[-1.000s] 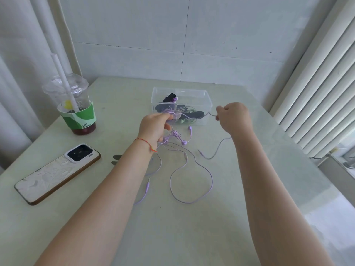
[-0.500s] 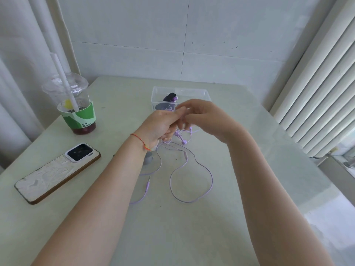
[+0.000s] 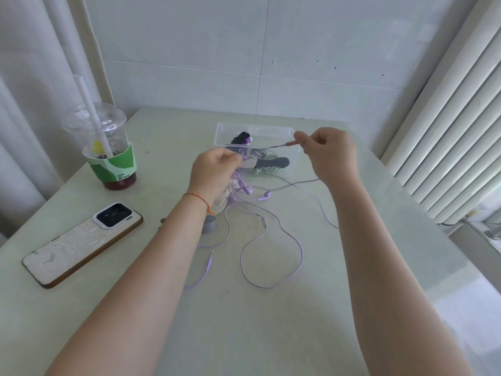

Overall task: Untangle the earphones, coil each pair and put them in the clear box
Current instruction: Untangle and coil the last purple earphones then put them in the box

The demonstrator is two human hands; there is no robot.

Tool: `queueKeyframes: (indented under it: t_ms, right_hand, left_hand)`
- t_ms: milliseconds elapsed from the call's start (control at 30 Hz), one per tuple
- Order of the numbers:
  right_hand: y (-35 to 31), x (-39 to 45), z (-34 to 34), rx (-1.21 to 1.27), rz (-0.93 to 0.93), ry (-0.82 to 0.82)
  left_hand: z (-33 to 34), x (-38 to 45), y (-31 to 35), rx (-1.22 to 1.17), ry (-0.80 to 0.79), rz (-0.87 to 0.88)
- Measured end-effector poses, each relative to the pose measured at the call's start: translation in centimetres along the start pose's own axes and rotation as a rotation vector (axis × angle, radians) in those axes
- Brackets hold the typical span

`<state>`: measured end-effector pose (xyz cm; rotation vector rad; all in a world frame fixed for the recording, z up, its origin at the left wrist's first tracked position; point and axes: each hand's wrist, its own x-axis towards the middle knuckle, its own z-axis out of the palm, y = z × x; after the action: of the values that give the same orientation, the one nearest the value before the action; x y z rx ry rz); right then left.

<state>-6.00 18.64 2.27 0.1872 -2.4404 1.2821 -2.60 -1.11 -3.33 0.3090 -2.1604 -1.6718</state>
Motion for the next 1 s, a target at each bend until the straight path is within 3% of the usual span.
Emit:
queueKeyframes:
  t_ms: [100,200,300,367,500,567,733,867,1000]
  right_hand:
    - [0.0,0.0,-0.5,-0.124,-0.034,-0.133]
    - [0.8,0.3,-0.4,-0.232,0.003,-0.044]
    - [1.5,0.5,-0.4,-0.203,0.076,0.088]
    - [1.4,0.3,-0.8,-0.196,0.13,0.093]
    - [0.2,0.0,-1.3,0.303,0.431,-0.193]
    - [0.2,0.0,-0.8,0.453,0.455,-0.183]
    - [1.2,0.4,0.0,0.044,0.257,0.079]
    - [1.2,0.4,0.0,-0.11,0.262,-0.01]
    - [0.8,0.1,0.3,-0.099,0.198,-0.049]
  left_hand:
    - [-0.4,0.4,0.7,-0.309,0.125,0.03]
    - [-0.8,0.7,0.8,-0.505,0.186,0.014]
    - [-0.8,1.3,-0.1,-0.395,0.272,-0.047]
    - [-0.7,1.5,-0.6,-0.265,0.272,-0.056]
    - [-0.3,1.3,-0.8,-0.163,0.179,-0.056]
    - [-0.3,1.4,-1.0,-0.133,0.192,-0.052]
    - [-0.5,1.5,-1.3,-0.072,0.252,-0.067]
    - [-0.4,1.2,-0.9,-0.137,0.213,-0.08]
    - [-0.1,0.2,0.3,-0.232,0.025,-0.03]
